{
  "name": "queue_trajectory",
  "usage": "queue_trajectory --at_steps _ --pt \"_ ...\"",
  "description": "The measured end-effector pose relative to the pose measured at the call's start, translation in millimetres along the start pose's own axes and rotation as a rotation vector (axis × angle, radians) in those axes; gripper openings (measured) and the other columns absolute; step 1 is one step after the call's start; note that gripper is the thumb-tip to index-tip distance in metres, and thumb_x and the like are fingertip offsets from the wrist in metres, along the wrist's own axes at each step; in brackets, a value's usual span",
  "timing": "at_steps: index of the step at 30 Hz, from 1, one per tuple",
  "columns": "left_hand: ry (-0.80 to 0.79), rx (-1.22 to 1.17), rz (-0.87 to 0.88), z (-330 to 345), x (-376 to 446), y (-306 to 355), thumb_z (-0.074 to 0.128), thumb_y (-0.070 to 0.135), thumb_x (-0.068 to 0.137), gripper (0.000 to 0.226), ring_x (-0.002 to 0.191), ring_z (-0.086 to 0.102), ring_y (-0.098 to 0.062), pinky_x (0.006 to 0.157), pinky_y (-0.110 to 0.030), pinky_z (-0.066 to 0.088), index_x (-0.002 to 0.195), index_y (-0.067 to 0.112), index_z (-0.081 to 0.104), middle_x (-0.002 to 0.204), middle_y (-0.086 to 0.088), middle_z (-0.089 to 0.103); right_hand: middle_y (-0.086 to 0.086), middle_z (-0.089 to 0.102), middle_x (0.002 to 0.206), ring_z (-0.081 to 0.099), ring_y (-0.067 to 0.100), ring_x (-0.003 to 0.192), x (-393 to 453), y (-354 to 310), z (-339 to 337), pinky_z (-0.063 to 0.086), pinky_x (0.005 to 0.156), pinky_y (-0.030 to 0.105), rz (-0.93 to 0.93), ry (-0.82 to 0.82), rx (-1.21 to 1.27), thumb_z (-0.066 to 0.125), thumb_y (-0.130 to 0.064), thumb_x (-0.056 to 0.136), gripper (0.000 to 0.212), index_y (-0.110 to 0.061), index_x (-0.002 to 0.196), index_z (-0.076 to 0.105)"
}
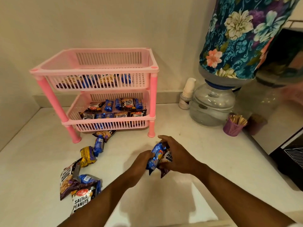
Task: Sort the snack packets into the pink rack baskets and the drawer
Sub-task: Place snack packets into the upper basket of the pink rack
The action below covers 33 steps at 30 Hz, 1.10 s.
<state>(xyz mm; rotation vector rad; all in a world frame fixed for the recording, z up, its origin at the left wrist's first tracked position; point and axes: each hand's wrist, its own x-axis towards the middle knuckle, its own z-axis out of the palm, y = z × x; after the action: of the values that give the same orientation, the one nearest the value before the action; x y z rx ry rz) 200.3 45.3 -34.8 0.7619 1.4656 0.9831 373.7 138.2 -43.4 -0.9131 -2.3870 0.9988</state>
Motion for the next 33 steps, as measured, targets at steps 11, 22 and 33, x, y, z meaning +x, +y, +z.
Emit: queue_trajectory --at_steps 11,22,33 --pt "-0.069 -0.244 0.182 -36 -13 53 0.046 0.017 0.097 0.022 0.098 0.071 -0.024 0.093 -0.040 0.054 0.115 0.015 0.059 0.103 -0.010 0.075 -0.032 0.029 0.147 0.049 0.000 0.132 46 -69 -22 0.049 0.099 0.015 -0.109 0.286 -0.024 0.089 -0.041 0.060 0.112 -0.054 0.149 0.023" --pt "-0.091 -0.309 0.489 -71 -15 112 0.051 0.026 0.085 0.034 0.099 0.072 -0.021 0.073 -0.026 0.057 0.116 0.023 0.065 0.109 -0.008 0.074 0.004 0.075 0.115 0.075 0.019 0.099 78 -120 -21 0.062 0.075 0.033 0.169 0.526 0.788 0.085 -0.031 0.073 0.049 -0.023 0.117 0.066" --pt "-0.105 0.122 0.801 -103 -50 225 0.040 0.038 0.093 0.025 0.114 0.061 -0.012 0.090 -0.031 0.053 0.115 0.041 0.051 0.121 0.006 0.062 0.000 0.076 0.113 0.075 0.022 0.100 132 -215 -75 0.063 0.076 0.039 -0.034 0.578 0.671 0.064 -0.026 0.098 0.029 -0.023 0.126 0.058"
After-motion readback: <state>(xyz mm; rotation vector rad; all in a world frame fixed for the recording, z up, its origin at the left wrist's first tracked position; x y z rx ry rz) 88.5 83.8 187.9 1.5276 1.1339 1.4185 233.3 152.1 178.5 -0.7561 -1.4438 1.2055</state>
